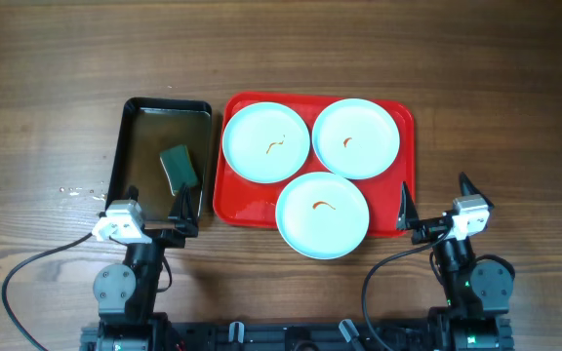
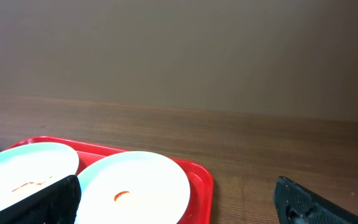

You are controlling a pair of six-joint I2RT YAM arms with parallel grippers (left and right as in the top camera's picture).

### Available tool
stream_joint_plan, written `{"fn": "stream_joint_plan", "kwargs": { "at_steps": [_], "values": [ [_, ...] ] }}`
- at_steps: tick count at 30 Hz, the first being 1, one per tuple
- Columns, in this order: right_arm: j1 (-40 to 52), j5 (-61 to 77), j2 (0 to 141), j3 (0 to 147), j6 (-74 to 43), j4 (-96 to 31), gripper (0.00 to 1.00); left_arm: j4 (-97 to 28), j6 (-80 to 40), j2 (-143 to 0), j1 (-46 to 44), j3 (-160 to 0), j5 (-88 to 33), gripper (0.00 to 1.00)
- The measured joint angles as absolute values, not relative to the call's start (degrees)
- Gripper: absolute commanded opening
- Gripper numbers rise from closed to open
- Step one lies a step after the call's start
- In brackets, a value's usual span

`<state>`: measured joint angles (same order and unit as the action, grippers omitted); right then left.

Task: Clean dirty plates on tray and stack at the side
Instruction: 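Move the left gripper to the sponge and the right gripper to the front plate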

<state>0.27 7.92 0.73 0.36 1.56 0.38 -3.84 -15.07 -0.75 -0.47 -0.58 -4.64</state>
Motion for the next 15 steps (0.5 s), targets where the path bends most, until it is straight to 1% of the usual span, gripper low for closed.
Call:
{"fn": "stream_joint_plan", "kwargs": {
  "at_steps": [15],
  "values": [
    [0.27, 7.92, 0.73, 0.34, 1.56, 0.38, 1.0, -3.84, -15.07, -0.75, -0.45, -0.6, -4.64, 1.0]
  ]
}}
